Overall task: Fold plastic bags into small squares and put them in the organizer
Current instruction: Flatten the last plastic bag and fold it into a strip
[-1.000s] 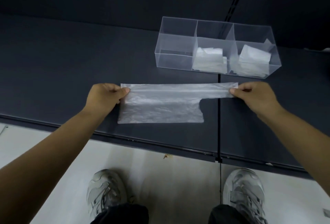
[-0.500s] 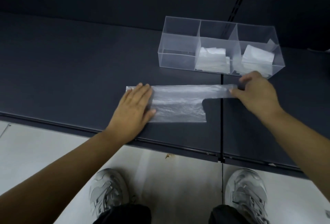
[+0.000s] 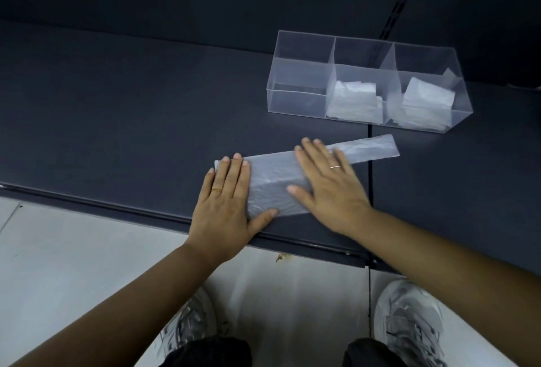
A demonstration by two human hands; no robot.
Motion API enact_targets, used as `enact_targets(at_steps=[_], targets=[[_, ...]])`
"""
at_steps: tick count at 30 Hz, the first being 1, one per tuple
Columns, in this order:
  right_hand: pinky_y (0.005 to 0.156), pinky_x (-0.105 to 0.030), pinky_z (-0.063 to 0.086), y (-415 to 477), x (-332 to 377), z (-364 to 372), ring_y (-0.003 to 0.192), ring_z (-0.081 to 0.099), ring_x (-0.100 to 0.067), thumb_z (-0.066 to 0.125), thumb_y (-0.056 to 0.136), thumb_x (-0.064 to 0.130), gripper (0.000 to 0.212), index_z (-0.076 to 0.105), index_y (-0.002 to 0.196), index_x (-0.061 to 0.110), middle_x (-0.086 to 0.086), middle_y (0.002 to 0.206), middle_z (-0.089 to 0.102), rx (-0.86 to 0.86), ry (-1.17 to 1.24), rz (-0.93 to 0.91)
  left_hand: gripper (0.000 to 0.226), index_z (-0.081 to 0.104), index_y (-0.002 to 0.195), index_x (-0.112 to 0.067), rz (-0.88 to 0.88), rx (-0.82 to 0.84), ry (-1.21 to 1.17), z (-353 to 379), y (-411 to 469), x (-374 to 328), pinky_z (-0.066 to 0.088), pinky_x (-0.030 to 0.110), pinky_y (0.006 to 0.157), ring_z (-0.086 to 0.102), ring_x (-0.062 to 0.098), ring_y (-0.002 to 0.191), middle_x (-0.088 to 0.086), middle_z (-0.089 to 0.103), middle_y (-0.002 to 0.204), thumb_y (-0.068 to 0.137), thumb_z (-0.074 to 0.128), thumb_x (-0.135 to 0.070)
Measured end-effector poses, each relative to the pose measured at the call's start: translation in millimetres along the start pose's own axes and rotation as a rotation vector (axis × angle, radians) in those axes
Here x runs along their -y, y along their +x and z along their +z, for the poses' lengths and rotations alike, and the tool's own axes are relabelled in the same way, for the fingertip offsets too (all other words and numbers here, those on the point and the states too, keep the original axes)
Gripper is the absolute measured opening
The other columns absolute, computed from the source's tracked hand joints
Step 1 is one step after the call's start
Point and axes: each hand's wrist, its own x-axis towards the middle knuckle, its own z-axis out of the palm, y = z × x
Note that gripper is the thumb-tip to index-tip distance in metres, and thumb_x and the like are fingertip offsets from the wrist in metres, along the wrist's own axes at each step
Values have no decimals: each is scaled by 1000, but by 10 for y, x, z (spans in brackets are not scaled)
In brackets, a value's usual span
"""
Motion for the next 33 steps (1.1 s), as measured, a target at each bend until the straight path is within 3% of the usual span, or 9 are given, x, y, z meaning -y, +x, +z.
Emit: enact_targets(at_steps=[5, 9, 11, 14, 21, 24, 27, 30, 33], targets=[[119, -34, -8, -206, -610, -95, 147, -10, -12, -1, 87, 70, 82, 1, 154, 22, 2, 162, -5, -6, -41, 170, 109, 19, 150, -2, -65, 18, 13, -25, -59, 249, 10, 47, 119, 13, 28, 147, 16, 17, 158, 79, 11, -84], [119, -39, -6, -300, -735, -231, 148, -6, -16, 18, 89, 63, 79, 4, 154, 19, 0, 162, -4, -51, 33, 215, 118, 5, 152, -6, -79, 37, -16, -72, -75, 344, -3, 42, 120, -4, 23, 148, 11, 1, 161, 69, 9, -90], [116, -43, 12, -431, -729, -282, 144, 17, -24, 51, 89, 50, 71, 30, 148, 16, -6, 157, 20, -148, 182, 130, 116, 0, 152, -9, -31, 6, -63, -119, -55, 305, -10, 37, 119, -11, 19, 147, 7, -6, 160, 70, 13, -89], [99, -45, 38, -612, -667, -274, 108, 51, -24, 80, 74, 27, 34, 69, 105, 20, 0, 114, 53, -158, 417, -1, 93, 19, 151, -9, 226, -50, -215, -137, 0, -10, -3, 31, 120, 3, 17, 148, 4, 11, 159, 84, 31, -73], [93, -35, 37, -509, -551, -395, 97, 50, -14, 68, 87, 16, 4, 67, 83, 18, 6, 95, 52, -62, 478, -13, 74, 30, 149, -12, 231, -31, -275, -3, 32, -358, 11, 27, 120, 18, 12, 145, 0, 25, 157, 91, 51, -53], [106, -22, 26, -556, -546, -605, 118, 35, 4, 67, 75, 56, 49, 52, 116, 33, 17, 124, 44, -19, 497, -23, 42, 65, 122, -5, 290, -192, -219, -30, 56, -378, 48, 38, 100, 59, 22, 120, 9, 61, 129, 82, 75, -16], [114, -31, 15, -535, -238, -592, 135, 22, 4, 59, 66, 72, 86, 36, 139, 32, 23, 142, 33, -74, 215, -163, 31, 74, 104, -4, 330, -337, -212, -43, 77, -387, 58, 38, 83, 68, 23, 103, 9, 70, 113, 74, 79, -1], [92, -35, 46, -456, -124, -343, 102, 66, -22, 72, 83, 18, 18, 72, 100, 10, 2, 105, 72, -349, 352, -96, 18, 76, 99, -13, 304, -305, -300, -133, 66, -318, 55, 27, 81, 69, 16, 100, 0, 73, 108, 83, 69, -15], [81, -15, 48, -302, -330, -355, 84, 67, -11, 71, 85, 14, 4, 74, 86, 12, 4, 86, 74, -245, 741, 192, 18, 78, 93, -22, -123, -144, -648, -301, 91, 60, 53, 27, 87, 69, 12, 97, -8, 75, 97, 89, 62, -30]])
